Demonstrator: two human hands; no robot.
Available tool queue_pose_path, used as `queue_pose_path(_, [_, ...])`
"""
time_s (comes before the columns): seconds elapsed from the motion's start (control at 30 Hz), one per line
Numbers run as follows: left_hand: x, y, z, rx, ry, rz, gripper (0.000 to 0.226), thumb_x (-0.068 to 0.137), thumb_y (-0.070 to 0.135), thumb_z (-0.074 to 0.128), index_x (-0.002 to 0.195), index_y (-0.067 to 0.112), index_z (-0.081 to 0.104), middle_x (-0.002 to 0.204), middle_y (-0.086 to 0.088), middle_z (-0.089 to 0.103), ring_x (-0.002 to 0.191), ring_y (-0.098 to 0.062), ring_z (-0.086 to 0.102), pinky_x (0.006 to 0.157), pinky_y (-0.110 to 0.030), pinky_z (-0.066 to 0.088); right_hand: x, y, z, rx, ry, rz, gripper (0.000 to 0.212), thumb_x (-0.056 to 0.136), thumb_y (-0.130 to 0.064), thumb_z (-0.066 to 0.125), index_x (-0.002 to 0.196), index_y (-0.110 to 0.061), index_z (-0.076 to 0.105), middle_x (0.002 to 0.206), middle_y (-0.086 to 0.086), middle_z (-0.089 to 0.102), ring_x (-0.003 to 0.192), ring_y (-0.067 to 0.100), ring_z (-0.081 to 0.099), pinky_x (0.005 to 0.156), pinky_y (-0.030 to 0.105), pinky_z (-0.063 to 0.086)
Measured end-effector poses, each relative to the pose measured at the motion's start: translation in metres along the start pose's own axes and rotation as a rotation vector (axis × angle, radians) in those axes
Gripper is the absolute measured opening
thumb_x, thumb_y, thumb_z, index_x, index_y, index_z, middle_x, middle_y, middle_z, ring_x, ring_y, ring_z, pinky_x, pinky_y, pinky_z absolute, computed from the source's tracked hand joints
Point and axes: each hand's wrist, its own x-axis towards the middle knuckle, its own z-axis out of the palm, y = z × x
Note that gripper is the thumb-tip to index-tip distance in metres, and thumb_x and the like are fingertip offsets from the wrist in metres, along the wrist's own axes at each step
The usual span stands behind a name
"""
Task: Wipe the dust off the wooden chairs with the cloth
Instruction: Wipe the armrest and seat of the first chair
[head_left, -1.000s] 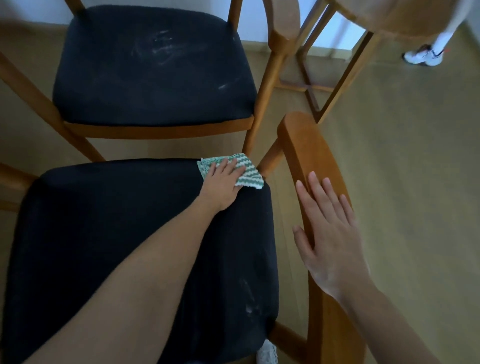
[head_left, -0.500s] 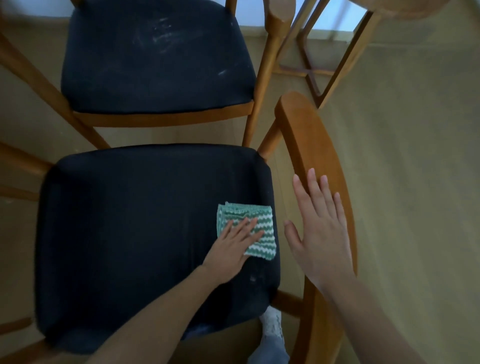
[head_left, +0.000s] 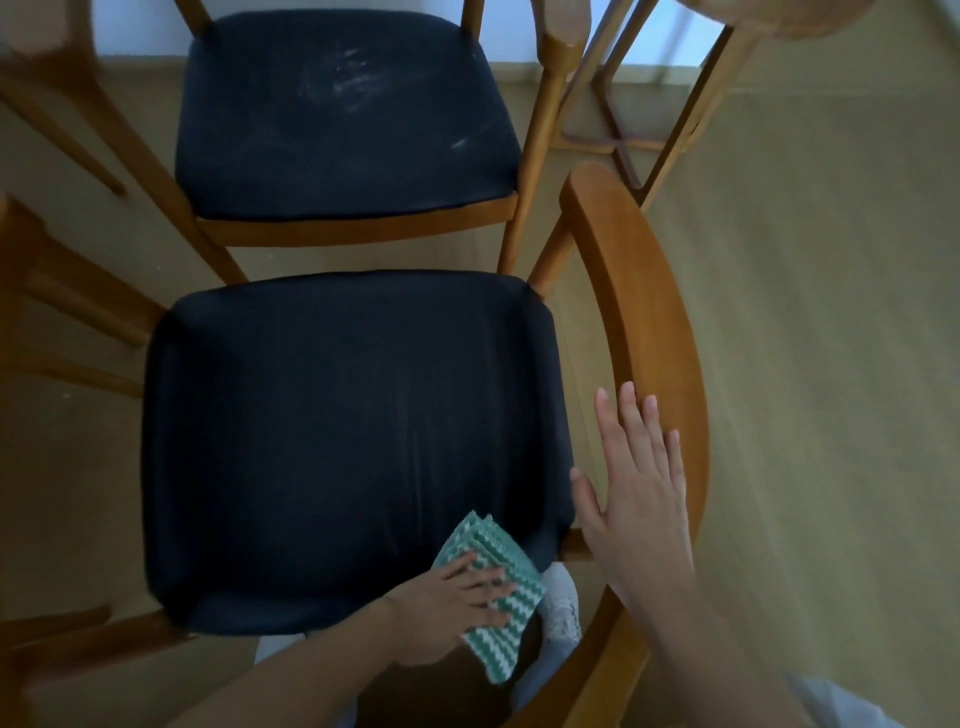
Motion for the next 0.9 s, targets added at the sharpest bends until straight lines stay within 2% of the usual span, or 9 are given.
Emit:
queue_pose_path(0.1, [-0.006,0.005,0.004,-0.111,-0.025,0.006,0.050,0.101,0.024,0.030,0.149,0.026,0.020,0.158,0.002,0.012,0.145,-0.010,-0.002,0.116,-0.036,-0.016,-0.003,0.003,-0.002,0.014,-0.016,0.003,0.063,0.091,-0.039,0.030,0.148,-0.020,0.014,0.153,0.003,0.017,0.143,0.016,0.007,0.115,0.025,-0.010])
queue_pose_path(0.17, [-0.003,0.004,-0.001,-0.382,0.132,-0.095,0.045,0.099,0.034,0.031,0.144,0.039,0.030,0.150,0.008,0.035,0.139,-0.007,0.025,0.120,-0.033,0.008,0.000,0.007,-0.004,0.023,-0.002,0.005,0.062,0.091,-0.039,0.031,0.148,-0.018,0.016,0.153,0.003,0.018,0.142,0.017,0.009,0.116,0.026,-0.007])
queue_pose_path(0.27, [0.003,-0.005,-0.036,-0.916,0.336,-0.215,0.044,0.099,0.027,0.042,0.127,0.061,0.036,0.137,0.019,0.048,0.124,0.002,0.045,0.108,-0.029,0.037,0.017,0.016,-0.009,0.030,0.020,-0.006,0.062,0.093,-0.036,0.037,0.148,-0.018,0.015,0.153,0.001,0.013,0.143,0.018,0.007,0.118,0.032,-0.002])
queue_pose_path(0.37, [0.014,-0.031,-0.092,-1.171,0.624,-0.252,0.037,0.099,0.018,0.044,0.123,0.046,0.046,0.123,0.014,0.059,0.111,0.002,0.056,0.099,-0.025,0.043,0.045,0.024,-0.015,0.055,-0.054,-0.023,0.066,0.096,-0.030,0.047,0.148,-0.024,0.007,0.153,-0.006,0.000,0.143,0.012,-0.006,0.115,0.032,-0.006])
queue_pose_path(0.47, [0.031,-0.071,-0.153,-1.089,0.918,-0.303,0.030,0.098,0.011,0.043,0.122,0.028,0.049,0.117,0.014,0.056,0.101,0.012,0.054,0.096,-0.015,0.040,0.077,0.030,-0.019,0.024,-0.108,-0.087,0.066,0.097,-0.033,0.043,0.148,-0.027,0.001,0.152,-0.011,-0.007,0.141,0.007,-0.014,0.111,0.025,-0.015])
queue_pose_path(0.53, [0.046,-0.101,-0.191,-0.961,1.040,-0.380,0.035,0.099,0.012,0.042,0.133,0.018,0.045,0.120,0.010,0.053,0.109,0.002,0.050,0.089,-0.003,0.036,0.096,0.032,-0.019,0.002,-0.126,-0.111,0.065,0.098,-0.035,0.042,0.149,-0.026,0.003,0.151,-0.012,-0.008,0.140,0.006,-0.014,0.111,0.025,-0.014])
queue_pose_path(0.7, [0.095,-0.172,-0.244,-0.545,1.267,-0.552,0.049,0.099,0.012,0.043,0.146,0.017,0.030,0.141,0.001,0.043,0.126,-0.008,0.039,0.106,-0.024,0.031,0.115,0.038,-0.010,-0.028,-0.039,-0.126,0.058,0.096,-0.036,0.032,0.149,-0.021,0.016,0.154,-0.008,0.009,0.143,0.009,0.002,0.116,0.026,-0.004])
queue_pose_path(0.77, [0.118,-0.192,-0.245,-0.387,1.135,-0.639,0.049,0.099,0.014,0.043,0.145,0.014,0.030,0.147,-0.008,0.039,0.136,-0.019,0.034,0.114,-0.037,0.026,0.114,0.039,-0.007,-0.018,-0.005,-0.135,0.058,0.093,-0.035,0.032,0.148,-0.019,0.021,0.154,-0.004,0.018,0.143,0.010,0.009,0.115,0.029,0.001])
queue_pose_path(0.9, [0.152,-0.203,-0.221,-0.168,0.693,-0.769,0.049,0.103,0.032,0.028,0.147,0.010,0.027,0.152,-0.006,0.031,0.143,-0.020,0.018,0.117,-0.036,0.004,0.115,0.042,-0.003,-0.034,0.021,-0.156,0.060,0.092,-0.034,0.036,0.148,-0.018,0.023,0.155,-0.001,0.021,0.143,0.012,0.012,0.116,0.034,0.008])
